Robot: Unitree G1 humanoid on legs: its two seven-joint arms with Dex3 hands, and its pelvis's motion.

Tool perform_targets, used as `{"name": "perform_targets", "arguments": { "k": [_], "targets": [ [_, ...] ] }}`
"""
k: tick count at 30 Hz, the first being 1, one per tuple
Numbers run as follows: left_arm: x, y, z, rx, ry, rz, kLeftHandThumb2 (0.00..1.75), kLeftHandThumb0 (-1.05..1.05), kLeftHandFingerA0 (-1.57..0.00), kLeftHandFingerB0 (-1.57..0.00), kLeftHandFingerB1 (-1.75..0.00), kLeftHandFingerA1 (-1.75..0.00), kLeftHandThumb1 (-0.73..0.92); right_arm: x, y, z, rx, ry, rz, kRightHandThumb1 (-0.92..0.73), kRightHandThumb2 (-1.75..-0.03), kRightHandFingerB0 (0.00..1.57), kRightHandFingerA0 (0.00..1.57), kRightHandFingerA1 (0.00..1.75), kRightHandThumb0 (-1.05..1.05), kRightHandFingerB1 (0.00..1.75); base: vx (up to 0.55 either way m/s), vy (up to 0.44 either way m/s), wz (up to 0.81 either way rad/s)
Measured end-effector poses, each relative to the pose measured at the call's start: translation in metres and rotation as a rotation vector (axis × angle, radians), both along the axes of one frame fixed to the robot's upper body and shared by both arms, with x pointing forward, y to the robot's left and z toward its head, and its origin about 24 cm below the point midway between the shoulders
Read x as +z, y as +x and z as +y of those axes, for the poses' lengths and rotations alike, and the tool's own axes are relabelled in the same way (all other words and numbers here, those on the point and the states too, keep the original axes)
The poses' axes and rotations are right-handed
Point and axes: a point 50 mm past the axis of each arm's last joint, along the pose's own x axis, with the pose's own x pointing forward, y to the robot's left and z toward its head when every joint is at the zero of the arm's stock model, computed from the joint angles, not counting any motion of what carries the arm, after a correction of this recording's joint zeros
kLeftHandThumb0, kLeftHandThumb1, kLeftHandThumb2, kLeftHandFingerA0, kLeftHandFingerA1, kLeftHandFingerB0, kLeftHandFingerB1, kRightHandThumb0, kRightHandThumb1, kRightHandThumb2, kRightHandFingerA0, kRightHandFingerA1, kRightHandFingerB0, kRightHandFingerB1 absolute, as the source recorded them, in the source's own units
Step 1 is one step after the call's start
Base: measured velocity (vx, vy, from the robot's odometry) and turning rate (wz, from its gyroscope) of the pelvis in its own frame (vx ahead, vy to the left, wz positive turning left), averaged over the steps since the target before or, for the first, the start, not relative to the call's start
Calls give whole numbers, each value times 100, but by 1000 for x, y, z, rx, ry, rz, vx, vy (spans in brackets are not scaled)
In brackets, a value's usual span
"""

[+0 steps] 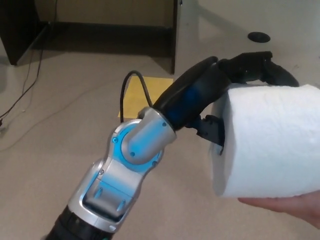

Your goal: A person is holding a toilet paper roll and the robot extends its left hand to grab the roll by inserting its thumb into the gap in the middle and brings its hand down by its side. Then it extends its arm again to hand the toilet paper roll back to the person.

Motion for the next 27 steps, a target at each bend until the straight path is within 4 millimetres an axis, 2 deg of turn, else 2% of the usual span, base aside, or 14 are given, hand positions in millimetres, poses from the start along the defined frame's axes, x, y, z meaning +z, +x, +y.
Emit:
{"name": "perform_targets", "arguments": {
  "k": [1,2,5,6,7,9,12,14,17,20,23,24,25,27],
  "targets": [
    [0,0,1,2,-7,-4,76,-12,-85,-71,-130,-153,78,0,1,0,1,0,-1,-55,-86,37,60,66,-44,52,0,0,0],
    [-1,0,3,5,-15,-8,79,-11,-83,-71,-130,-156,76,1,1,0,2,0,-2,-69,-60,44,66,64,-39,39,0,0,0],
    [-3,-1,10,16,-33,-16,90,-9,-83,-72,-129,-156,70,2,3,1,7,-1,-5,-69,-60,44,65,64,-38,40,0,0,0],
    [-3,-1,13,21,-41,-18,92,-8,-87,-76,-120,-145,69,2,3,1,8,-2,-5,-69,-60,44,64,64,-39,40,0,0,0],
    [-4,-1,16,27,-47,-18,94,-7,-98,-79,-114,-132,67,2,3,1,10,-2,-5,-69,-60,44,64,64,-38,39,0,0,0],
    [-5,1,27,52,-67,-21,83,-4,-96,-77,-113,-134,72,2,4,2,13,-3,-5,-69,-60,44,65,66,-39,39,0,0,0],
    [-9,6,59,135,-102,-19,88,-3,-98,-77,-115,-135,70,2,3,1,13,-5,-1,-68,-60,44,64,64,-38,40,0,0,0],
    [-8,7,76,180,-120,-23,79,-6,-105,-81,-110,-127,75,2,3,1,13,-3,0,-69,-61,45,62,59,-38,40,0,0,0],
    [-6,3,100,240,-167,-34,76,-7,-108,-83,-108,-127,77,2,4,1,15,-2,1,-69,-60,45,66,63,-38,39,0,0,0],
    [-6,-3,121,291,-213,-30,65,-12,-105,-81,-113,-131,82,2,4,1,14,-2,2,-69,-60,43,63,62,-38,39,0,0,0],
    [-11,-7,139,338,-240,-10,65,-9,-100,-79,-114,-133,83,2,3,1,15,-1,4,-69,-60,44,64,63,-38,40,0,0,0],
    [-13,-9,146,356,-248,0,72,-6,-104,-81,-110,-130,79,2,3,1,15,-2,5,-69,-60,44,62,61,-37,40,0,0,0],
    [-17,-11,155,380,-257,13,65,-9,-105,-79,-112,-131,83,2,4,1,16,-2,5,-69,-61,44,62,60,-38,39,0,0,0],
    [-25,-14,170,427,-263,41,70,-5,-106,-80,-112,-130,81,2,4,1,18,-3,5,-69,-61,44,62,60,-38,39,0,0,0]
  ]
}}
